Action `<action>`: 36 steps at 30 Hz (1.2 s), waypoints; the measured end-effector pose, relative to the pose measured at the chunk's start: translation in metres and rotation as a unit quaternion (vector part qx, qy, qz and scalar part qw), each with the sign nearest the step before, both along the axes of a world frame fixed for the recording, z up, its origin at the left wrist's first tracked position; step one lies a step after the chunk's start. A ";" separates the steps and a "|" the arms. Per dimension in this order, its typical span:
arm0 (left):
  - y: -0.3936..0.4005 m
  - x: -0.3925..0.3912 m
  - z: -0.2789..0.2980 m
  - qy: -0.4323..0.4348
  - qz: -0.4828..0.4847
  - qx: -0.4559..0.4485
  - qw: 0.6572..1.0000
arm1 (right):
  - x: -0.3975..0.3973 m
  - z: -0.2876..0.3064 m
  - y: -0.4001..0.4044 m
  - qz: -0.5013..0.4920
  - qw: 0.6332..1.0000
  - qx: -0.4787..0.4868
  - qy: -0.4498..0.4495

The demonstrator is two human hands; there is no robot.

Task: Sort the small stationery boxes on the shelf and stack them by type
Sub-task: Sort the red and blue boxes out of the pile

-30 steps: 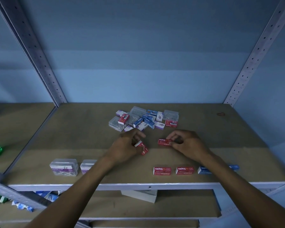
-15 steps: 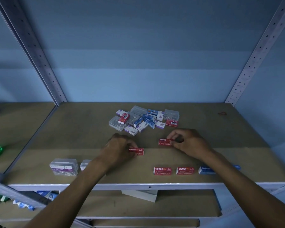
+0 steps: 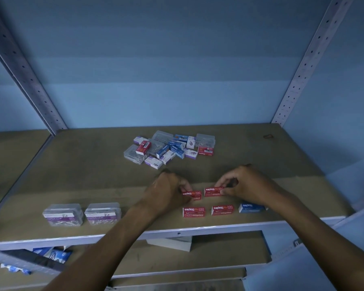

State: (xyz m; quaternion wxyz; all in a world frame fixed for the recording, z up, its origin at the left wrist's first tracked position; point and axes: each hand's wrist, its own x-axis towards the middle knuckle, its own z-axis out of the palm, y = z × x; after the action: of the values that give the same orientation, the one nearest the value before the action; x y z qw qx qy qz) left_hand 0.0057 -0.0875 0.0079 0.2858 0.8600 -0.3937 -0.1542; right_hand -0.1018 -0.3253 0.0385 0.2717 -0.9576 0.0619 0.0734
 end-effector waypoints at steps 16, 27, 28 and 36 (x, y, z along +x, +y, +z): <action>-0.001 -0.008 0.007 -0.021 -0.012 0.004 1.000 | -0.017 -0.002 -0.004 -0.006 1.000 0.026 0.009; 0.020 -0.010 0.019 -0.112 -0.034 -0.082 0.990 | -0.027 0.013 -0.007 -0.020 0.999 0.021 -0.045; 0.023 -0.013 0.021 -0.128 -0.035 -0.087 0.987 | -0.030 0.015 -0.007 -0.017 0.999 0.024 -0.045; 0.023 -0.035 0.015 -0.195 -0.062 -0.016 0.979 | -0.036 0.007 0.008 0.052 0.997 -0.062 -0.019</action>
State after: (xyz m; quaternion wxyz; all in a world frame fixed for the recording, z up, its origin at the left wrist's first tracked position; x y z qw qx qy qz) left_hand -0.0291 -0.0645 0.0226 0.2072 0.8428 -0.4967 0.0054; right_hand -0.1380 -0.3176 0.0457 0.2091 -0.9757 0.0113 0.0648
